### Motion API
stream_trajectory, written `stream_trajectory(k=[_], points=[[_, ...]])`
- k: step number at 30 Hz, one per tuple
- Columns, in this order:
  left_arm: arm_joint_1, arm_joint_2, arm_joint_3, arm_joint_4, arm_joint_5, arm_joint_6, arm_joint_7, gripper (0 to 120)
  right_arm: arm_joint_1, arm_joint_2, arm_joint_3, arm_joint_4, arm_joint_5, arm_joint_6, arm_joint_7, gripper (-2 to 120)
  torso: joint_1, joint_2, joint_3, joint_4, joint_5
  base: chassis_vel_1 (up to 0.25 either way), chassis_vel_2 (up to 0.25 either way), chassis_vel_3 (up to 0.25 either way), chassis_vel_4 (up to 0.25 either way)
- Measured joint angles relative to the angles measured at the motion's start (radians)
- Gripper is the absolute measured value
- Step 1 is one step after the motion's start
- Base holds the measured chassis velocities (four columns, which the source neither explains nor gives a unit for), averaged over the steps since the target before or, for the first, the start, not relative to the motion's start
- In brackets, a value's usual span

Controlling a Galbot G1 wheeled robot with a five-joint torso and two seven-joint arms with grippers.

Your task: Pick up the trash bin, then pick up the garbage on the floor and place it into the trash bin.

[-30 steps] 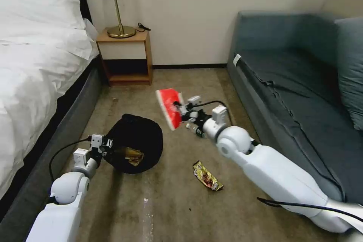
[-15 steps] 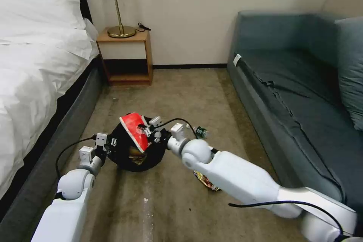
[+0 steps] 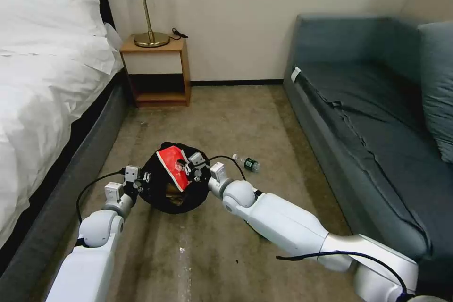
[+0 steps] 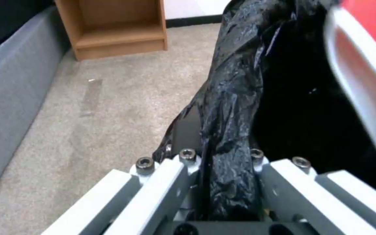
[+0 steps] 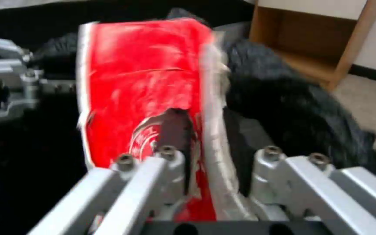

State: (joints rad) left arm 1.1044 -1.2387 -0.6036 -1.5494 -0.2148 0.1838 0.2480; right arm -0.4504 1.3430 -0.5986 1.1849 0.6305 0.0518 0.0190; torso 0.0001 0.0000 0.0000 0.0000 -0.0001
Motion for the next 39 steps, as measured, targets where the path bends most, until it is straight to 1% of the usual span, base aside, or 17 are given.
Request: stream_trajectory(k=[1, 2, 3, 5, 6, 7, 8, 9, 12, 13, 16, 18, 19, 26, 29, 35, 39], points=[[-0.001, 0.004, -0.003, 0.001, -0.001, 0.0, 0.001, 4, -0.006, 0.0, 0.003, 0.003, -0.001, 0.0, 0.0, 30, 0.0, 0.0, 0.0, -0.0001, 0.0, 0.0, 0.0, 0.0, 0.0], [-0.001, 0.004, -0.003, 0.001, -0.001, 0.0, 0.001, 4, -0.006, 0.0, 0.003, 0.003, -0.001, 0.0, 0.0, 30, 0.0, 0.0, 0.0, -0.0001, 0.0, 0.0, 0.0, 0.0, 0.0], [-0.001, 0.009, -0.007, 0.001, -0.002, 0.0, 0.0, 4, -0.015, -0.003, 0.005, 0.013, -0.001, 0.0, -0.003, 37, 0.0, 0.0, 0.0, 0.0, 0.0001, 0.0, 0.0, 0.0, 0.0], [-0.001, 0.009, -0.008, 0.001, -0.002, 0.0, 0.0, 4, -0.018, -0.004, 0.006, 0.019, -0.001, 0.0, -0.004, 41, 0.0, 0.0, 0.0, 0.0001, 0.0001, 0.0, 0.0, 0.0, 0.0], [0.001, 0.01, -0.009, 0.001, -0.002, 0.0, 0.001, 4, -0.022, -0.007, 0.006, 0.027, -0.002, -0.001, -0.005, 47, 0.0, 0.0, 0.0, 0.0001, 0.0002, 0.0, 0.0, 0.0, 0.0], [0.001, 0.01, -0.009, 0.001, -0.002, 0.0, 0.001, 4, -0.022, -0.007, 0.006, 0.027, -0.002, -0.001, -0.005, 47, 0.0, 0.0, 0.0, 0.0001, 0.0002, 0.0, 0.0, 0.0, 0.0], [0.005, 0.008, -0.01, 0.001, -0.002, 0.0, 0.003, 4, -0.025, -0.011, 0.006, 0.039, -0.003, -0.003, -0.005, 54, 0.0, 0.0, 0.0, 0.0, 0.0001, 0.0, 0.0, 0.0, 0.0], [0.005, 0.008, -0.01, 0.001, -0.002, 0.0, 0.003, 4, -0.025, -0.011, 0.006, 0.039, -0.003, -0.003, -0.005, 54, 0.0, 0.0, 0.0, 0.0, 0.0001, 0.0, 0.0, 0.0, 0.0], [0.011, 0.006, -0.01, 0.001, -0.002, -0.001, 0.005, 4, -0.028, -0.015, 0.007, 0.054, -0.003, -0.005, -0.005, 67, 0.0, 0.0, 0.0, 0.0, 0.0001, 0.0, 0.0, 0.0, 0.0], [0.011, 0.006, -0.01, 0.001, -0.002, -0.001, 0.005, 4, -0.028, -0.015, 0.007, 0.054, -0.003, -0.005, -0.005, 67, 0.0, 0.0, 0.0, 0.0, 0.0001, 0.0, 0.0, 0.0, 0.0], [0.018, 0.016, -0.014, -0.004, -0.002, -0.002, 0.012, 4, -0.035, -0.017, 0.01, 0.069, -0.005, -0.006, -0.004, 84, 0.0, 0.0, 0.0, 0.0, 0.0001, 0.0, 0.0, 0.0, 0.0], [0.019, 0.019, -0.017, -0.005, -0.003, -0.002, 0.014, 4, -0.035, -0.019, 0.009, 0.074, -0.009, -0.01, -0.003, 88, 0.0, 0.0, 0.0, 0.0001, 0.0001, 0.0, 0.0, 0.0, 0.0], [0.021, 0.023, -0.021, -0.006, -0.005, -0.003, 0.015, 4, -0.031, -0.027, 0.001, 0.085, -0.015, -0.02, -0.003, 95, 0.0, 0.0, 0.0, 0.0001, 0.0001, 0.0, 0.0, 0.0, 0.0], [0.033, 0.039, -0.033, -0.015, -0.01, -0.003, 0.023, 4, 0.035, -0.082, -0.058, 0.134, -0.006, -0.114, -0.009, 100, 0.0, 0.0, 0.0, 0.0, 0.0001, 0.0, 0.0, 0.0, 0.0], [0.045, 0.041, -0.037, -0.019, -0.007, -0.003, 0.037, 4, 0.121, -0.122, -0.117, 0.155, 0.026, -0.161, -0.02, 100, 0.0, 0.0, 0.0, 0.0, 0.0001, 0.0, 0.0, 0.0, 0.0], [0.054, 0.037, -0.037, -0.022, -0.002, -0.003, 0.039, 4, 0.197, -0.153, -0.18, 0.159, 0.059, -0.188, -0.022, 100, 0.0, 0.0, 0.0, 0.0001, 0.0001, 0.0, 0.0, 0.0, 0.0], [0.062, 0.029, -0.038, -0.025, 0.004, -0.004, 0.04, 4, 0.315, -0.177, -0.308, 0.157, 0.099, -0.241, -0.055, 100, 0.0, 0.0, 0.0, 0.0, 0.0003, 0.0, 0.0, 0.0, 0.0]])
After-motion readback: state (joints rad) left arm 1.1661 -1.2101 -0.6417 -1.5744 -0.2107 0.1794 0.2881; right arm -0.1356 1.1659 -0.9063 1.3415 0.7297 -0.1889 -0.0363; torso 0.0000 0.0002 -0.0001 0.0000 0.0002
